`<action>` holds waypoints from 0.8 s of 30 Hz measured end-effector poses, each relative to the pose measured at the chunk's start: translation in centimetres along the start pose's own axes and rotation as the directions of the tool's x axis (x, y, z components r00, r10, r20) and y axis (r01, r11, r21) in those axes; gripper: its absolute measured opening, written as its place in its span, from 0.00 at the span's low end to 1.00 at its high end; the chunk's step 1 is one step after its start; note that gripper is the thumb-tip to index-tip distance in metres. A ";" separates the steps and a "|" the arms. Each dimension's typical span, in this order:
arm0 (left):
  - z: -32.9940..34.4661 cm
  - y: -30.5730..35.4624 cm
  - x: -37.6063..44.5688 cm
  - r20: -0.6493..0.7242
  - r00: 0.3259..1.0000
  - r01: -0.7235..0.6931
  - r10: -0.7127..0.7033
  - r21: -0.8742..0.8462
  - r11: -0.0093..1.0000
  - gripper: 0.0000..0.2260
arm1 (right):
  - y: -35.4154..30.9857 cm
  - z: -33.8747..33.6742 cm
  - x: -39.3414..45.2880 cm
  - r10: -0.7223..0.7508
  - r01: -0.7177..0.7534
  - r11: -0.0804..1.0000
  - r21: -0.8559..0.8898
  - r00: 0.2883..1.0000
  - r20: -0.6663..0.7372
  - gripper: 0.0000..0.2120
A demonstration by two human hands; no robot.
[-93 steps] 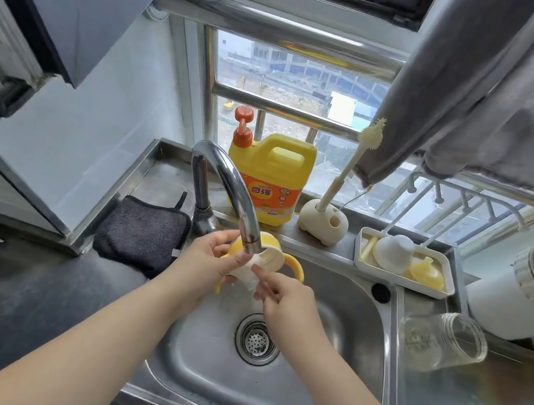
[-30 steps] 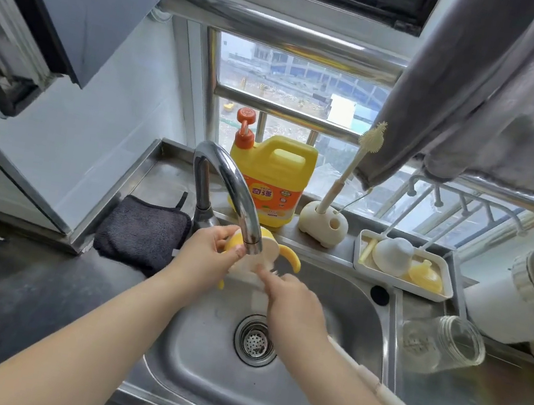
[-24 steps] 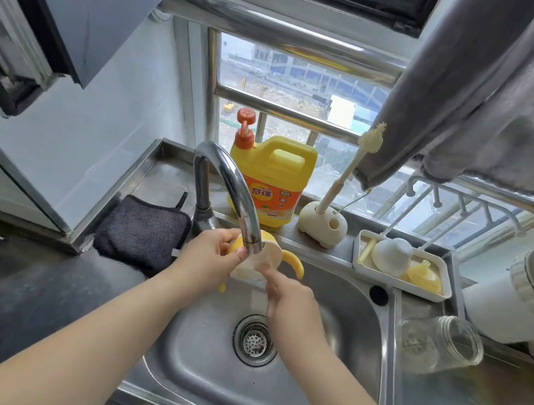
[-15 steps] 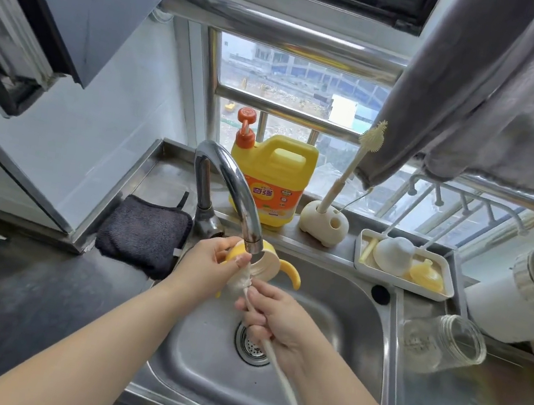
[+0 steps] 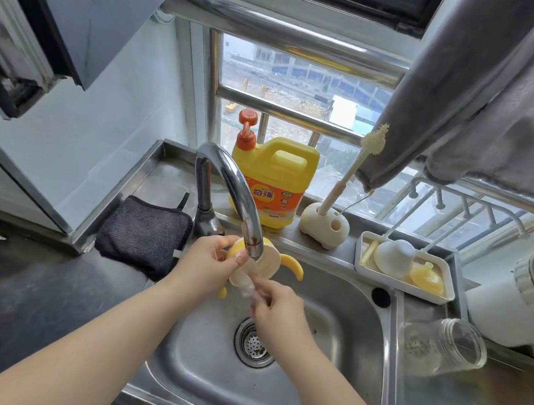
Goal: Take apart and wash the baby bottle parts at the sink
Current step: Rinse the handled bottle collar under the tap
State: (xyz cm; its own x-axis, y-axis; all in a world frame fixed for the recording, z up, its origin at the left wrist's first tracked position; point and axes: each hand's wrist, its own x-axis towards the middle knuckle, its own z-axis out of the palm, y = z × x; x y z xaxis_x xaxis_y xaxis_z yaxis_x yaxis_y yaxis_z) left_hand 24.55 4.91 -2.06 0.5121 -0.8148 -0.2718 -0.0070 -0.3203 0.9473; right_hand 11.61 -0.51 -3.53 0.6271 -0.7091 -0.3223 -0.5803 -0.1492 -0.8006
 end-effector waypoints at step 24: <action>-0.4 -0.1 -0.7 -0.002 0.999 -0.036 0.036 -0.225 0.974 0.08 | -1.6 -0.2 -0.4 0.160 -0.431 0.322 0.843 0.902 0.400 0.10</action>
State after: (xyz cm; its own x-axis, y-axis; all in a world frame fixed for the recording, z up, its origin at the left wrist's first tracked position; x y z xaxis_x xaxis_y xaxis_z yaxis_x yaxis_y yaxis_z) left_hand 24.53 5.77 -1.91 0.5136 -0.8246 -0.2372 0.1680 -0.1744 0.9702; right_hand 12.11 -0.11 -2.02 0.6812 -0.3877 -0.6210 -0.0190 0.8386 -0.5444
